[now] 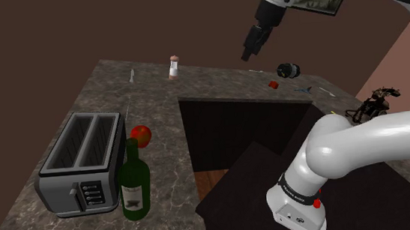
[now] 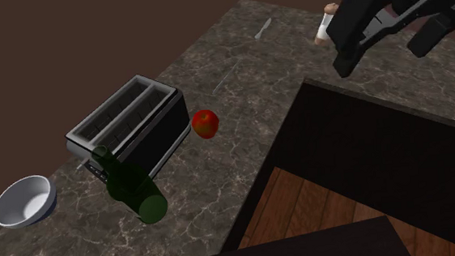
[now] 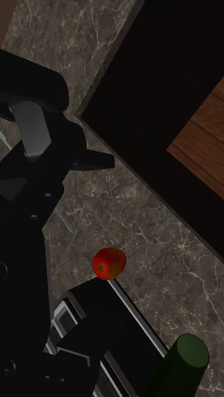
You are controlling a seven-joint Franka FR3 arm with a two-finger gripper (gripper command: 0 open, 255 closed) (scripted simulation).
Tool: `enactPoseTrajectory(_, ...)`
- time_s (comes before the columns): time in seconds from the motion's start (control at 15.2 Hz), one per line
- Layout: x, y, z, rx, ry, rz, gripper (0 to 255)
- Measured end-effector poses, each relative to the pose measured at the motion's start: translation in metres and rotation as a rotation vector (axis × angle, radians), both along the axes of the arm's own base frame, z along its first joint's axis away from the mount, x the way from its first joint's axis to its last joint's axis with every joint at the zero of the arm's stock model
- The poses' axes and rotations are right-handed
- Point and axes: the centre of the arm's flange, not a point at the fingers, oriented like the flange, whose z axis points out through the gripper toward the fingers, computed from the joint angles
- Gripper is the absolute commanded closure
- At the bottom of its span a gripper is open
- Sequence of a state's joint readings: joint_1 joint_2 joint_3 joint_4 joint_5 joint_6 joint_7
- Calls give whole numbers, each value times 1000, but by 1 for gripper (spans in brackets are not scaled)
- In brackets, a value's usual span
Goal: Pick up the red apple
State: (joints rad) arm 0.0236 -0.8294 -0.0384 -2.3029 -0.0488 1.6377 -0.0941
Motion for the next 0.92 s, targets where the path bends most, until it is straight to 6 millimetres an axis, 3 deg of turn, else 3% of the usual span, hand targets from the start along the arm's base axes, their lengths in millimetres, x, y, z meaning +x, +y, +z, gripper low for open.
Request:
enactPoseTrajectory(0.26, 18, 15, -16, -1, 6, 1, 0)
enactPoseTrajectory(0.92, 105, 64, -105, -7, 29, 4, 0)
